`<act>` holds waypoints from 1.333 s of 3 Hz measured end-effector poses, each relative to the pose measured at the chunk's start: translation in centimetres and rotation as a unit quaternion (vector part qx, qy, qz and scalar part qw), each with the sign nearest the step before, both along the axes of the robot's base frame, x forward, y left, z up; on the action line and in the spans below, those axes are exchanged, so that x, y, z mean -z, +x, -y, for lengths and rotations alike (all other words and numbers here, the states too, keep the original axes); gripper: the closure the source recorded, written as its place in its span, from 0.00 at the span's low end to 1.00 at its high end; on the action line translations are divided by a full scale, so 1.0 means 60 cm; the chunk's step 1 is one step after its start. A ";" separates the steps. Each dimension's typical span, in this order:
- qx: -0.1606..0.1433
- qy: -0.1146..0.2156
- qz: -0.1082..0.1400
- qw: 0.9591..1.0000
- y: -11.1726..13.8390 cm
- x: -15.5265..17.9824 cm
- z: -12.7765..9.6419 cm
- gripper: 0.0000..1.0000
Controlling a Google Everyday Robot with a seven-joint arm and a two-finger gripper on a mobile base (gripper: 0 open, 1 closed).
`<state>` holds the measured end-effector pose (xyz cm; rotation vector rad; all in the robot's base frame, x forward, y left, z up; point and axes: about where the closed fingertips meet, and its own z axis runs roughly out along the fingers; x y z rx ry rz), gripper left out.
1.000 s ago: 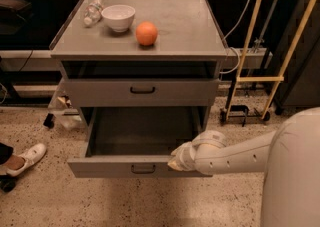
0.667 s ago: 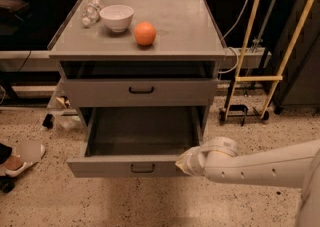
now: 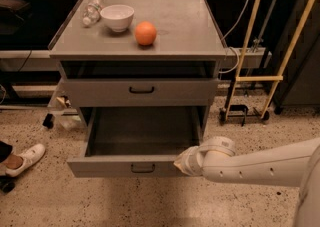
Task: Open middle drawer
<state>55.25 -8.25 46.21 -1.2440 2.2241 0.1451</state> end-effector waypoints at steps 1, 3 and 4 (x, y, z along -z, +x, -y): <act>0.000 0.000 0.000 1.000 0.000 0.000 0.000 0.58; 0.000 0.000 0.000 1.000 0.000 0.000 0.000 0.12; 0.000 0.000 0.000 1.000 0.000 0.000 0.000 0.00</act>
Offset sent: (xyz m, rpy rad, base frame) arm 0.0000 0.0000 0.0000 0.0000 0.0000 0.0000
